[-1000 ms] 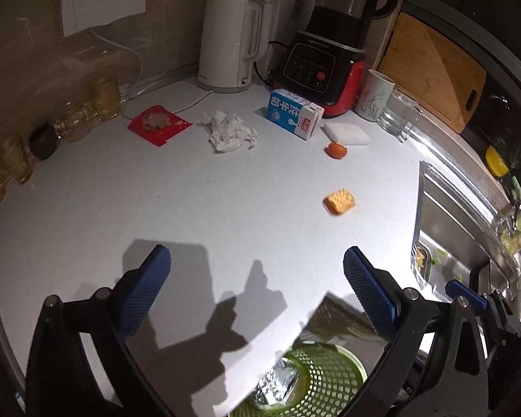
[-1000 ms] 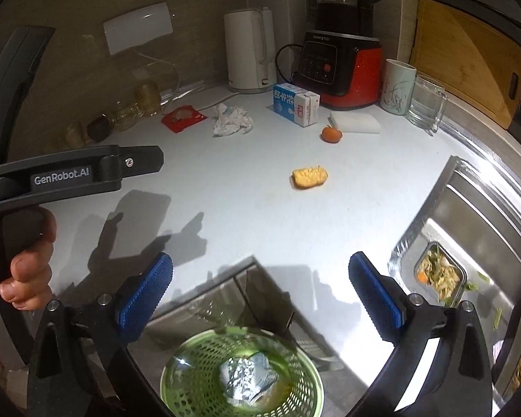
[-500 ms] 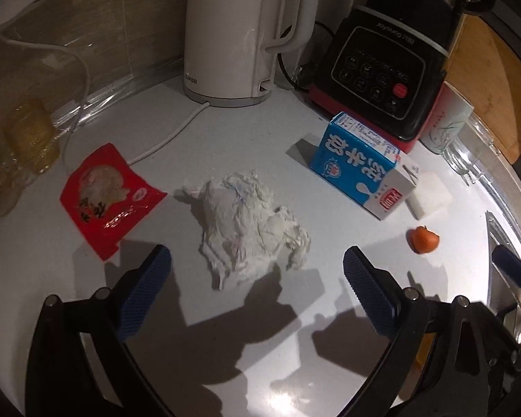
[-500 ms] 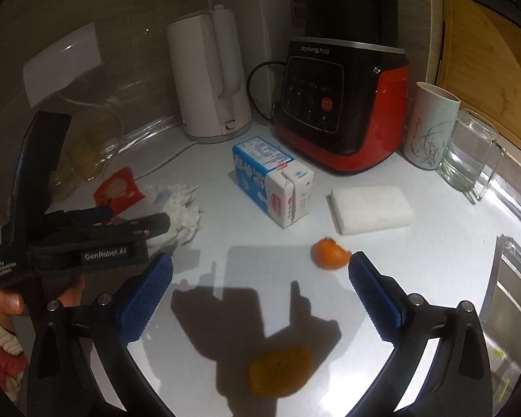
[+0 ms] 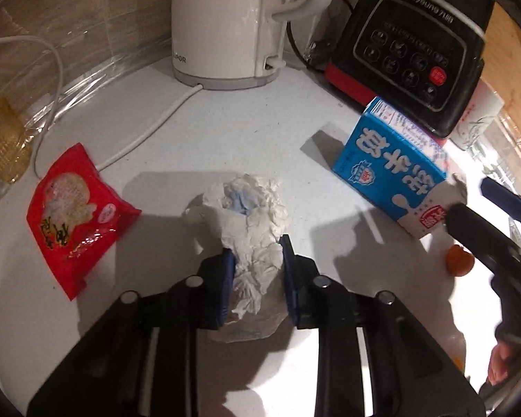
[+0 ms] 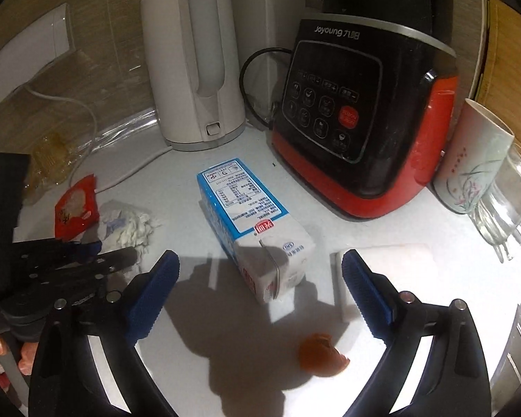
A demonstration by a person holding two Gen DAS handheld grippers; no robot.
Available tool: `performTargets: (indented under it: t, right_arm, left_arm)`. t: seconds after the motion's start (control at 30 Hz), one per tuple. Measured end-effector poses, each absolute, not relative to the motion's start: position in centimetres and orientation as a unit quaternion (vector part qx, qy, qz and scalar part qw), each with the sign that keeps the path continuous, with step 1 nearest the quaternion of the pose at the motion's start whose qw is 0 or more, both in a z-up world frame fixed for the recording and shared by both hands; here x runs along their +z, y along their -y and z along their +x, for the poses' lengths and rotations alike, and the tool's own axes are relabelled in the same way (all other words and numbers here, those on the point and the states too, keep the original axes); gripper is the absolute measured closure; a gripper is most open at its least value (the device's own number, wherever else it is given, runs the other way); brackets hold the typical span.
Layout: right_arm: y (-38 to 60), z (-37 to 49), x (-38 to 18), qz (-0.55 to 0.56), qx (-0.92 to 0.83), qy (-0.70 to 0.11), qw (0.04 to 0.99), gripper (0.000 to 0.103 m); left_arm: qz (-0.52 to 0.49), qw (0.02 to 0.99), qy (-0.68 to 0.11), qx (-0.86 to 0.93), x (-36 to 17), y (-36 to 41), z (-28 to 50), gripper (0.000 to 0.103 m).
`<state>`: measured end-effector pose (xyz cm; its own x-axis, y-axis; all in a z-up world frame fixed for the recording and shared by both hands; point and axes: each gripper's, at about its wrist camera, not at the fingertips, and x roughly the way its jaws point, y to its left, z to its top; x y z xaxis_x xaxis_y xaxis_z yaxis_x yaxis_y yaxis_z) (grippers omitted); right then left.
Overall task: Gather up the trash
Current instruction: 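Grasp the crumpled white tissue with the left tool while the right tool grasps the milk carton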
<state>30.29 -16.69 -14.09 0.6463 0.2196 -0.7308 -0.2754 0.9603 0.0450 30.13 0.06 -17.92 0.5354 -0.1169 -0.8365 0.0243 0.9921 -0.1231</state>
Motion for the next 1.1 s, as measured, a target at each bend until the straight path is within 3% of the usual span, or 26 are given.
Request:
performTargets:
  t: [0.13,0.23,0.27,0.37,0.67,1.1]
  right_arm:
    - [15.8,31.8,-14.7,-0.052,0.148,-0.406,0.9,0.016]
    - [15.2,33.1,-15.3,-0.054,0.148,-0.419,0.894,0.033]
    - [15.2,33.4,-15.6,-0.051,0.148,-0.425,0.892,0.046]
    - [15.1,33.6,-15.7,-0.044,0.15,-0.428,0.89,0.054]
    - [15.2,28.5,-13.0,-0.027,0.146,-0.407,0.901,0.06]
    - [18.8,7.6,-8.3,0.017,0.134,-0.386,0.912,0.061]
  left_arm:
    - [-0.062,0.882,-0.466,-0.044,-16.4,-1.5,28.3,0.079]
    - [-0.065,0.89,-0.45,-0.044,-14.9,-2.5,26.5,0.079]
    - [-0.064,0.892,-0.446,-0.043,-14.5,-2.7,25.9,0.079]
    - [-0.065,0.896,-0.438,-0.045,-13.3,-3.3,23.9,0.079]
    - [-0.066,0.904,-0.42,-0.052,-10.5,-3.7,17.5,0.079]
    - [-0.05,0.897,-0.429,-0.097,-9.0,0.6,3.6,0.079]
